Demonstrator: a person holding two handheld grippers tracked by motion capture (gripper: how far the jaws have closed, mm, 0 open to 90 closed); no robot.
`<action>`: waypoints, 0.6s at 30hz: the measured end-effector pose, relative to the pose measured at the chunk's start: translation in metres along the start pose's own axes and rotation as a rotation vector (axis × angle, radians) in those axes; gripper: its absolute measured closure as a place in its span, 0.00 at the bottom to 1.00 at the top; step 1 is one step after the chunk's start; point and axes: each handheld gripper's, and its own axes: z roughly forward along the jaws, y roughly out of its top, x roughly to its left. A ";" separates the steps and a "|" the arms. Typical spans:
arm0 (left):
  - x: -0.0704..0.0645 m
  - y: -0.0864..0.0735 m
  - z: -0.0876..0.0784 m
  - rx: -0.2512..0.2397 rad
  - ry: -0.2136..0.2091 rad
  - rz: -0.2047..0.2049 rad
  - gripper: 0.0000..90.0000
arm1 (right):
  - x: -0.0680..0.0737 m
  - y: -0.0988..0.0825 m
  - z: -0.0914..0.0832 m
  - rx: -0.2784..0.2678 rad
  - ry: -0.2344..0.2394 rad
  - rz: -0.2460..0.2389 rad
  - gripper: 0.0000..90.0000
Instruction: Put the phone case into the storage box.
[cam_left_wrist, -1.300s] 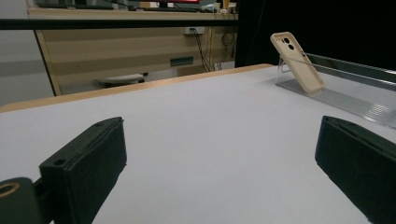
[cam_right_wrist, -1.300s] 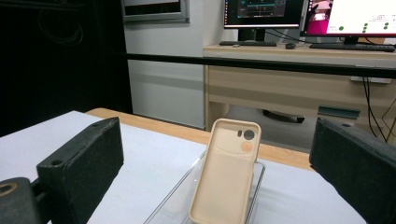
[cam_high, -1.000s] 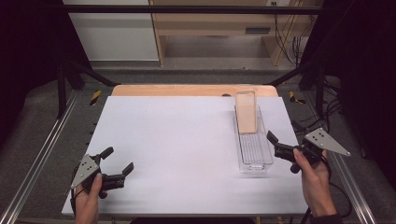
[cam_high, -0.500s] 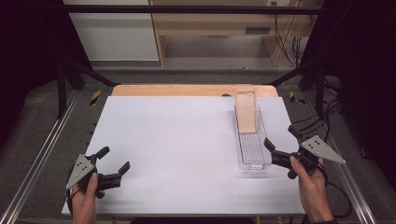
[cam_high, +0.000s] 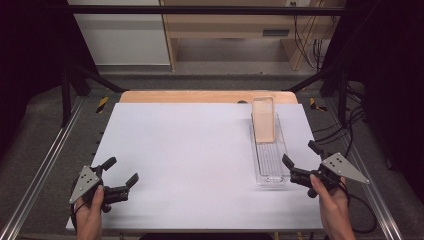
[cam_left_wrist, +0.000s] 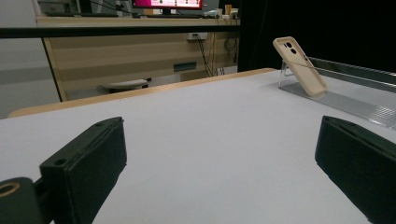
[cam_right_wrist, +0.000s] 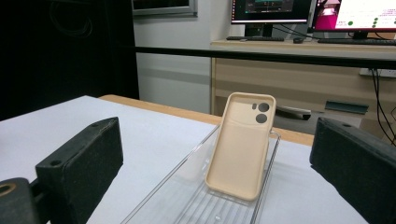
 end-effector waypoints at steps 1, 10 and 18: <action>0.000 0.000 0.000 0.001 0.000 0.000 0.02 | 0.001 -0.001 0.000 0.000 -0.002 -0.001 0.03; 0.000 0.000 0.000 0.000 -0.002 0.003 0.02 | 0.007 -0.010 -0.002 0.010 0.014 -0.006 0.03; 0.001 0.000 -0.001 -0.002 0.003 0.003 0.02 | 0.011 -0.015 -0.007 0.002 0.013 -0.013 0.03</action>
